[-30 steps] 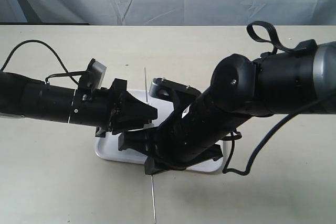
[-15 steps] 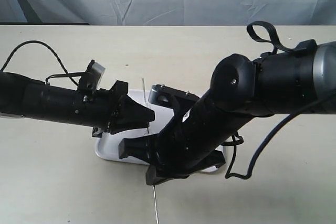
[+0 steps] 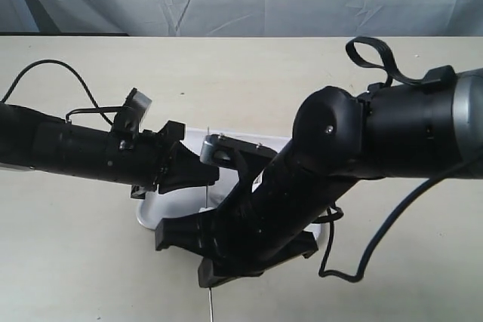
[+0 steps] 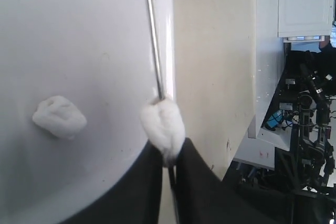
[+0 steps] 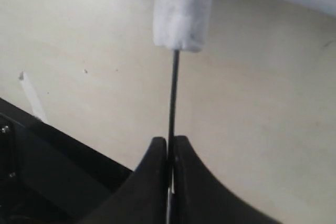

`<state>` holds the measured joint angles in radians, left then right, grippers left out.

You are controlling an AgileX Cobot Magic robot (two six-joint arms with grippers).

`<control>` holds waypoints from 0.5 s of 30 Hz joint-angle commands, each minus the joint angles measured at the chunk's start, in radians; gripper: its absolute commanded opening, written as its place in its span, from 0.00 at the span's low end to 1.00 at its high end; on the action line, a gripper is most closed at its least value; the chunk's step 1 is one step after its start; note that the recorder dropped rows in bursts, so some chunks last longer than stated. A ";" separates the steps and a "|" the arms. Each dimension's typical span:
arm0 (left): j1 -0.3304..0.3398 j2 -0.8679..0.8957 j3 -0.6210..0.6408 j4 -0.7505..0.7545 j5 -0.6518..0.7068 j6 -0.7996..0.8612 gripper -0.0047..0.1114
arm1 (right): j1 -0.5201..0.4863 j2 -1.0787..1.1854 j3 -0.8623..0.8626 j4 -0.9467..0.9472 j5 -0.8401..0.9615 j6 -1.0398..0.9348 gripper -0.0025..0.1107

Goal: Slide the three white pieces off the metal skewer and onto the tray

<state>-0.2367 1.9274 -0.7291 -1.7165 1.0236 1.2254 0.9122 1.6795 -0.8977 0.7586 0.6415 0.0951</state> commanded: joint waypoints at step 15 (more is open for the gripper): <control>-0.005 0.003 -0.066 -0.028 -0.155 0.005 0.10 | 0.125 -0.220 -0.006 -0.351 0.413 0.383 0.02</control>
<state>-0.2557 1.9274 -0.7579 -1.6769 1.0447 1.1967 1.0159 1.5094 -0.9018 0.4074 0.8474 0.4526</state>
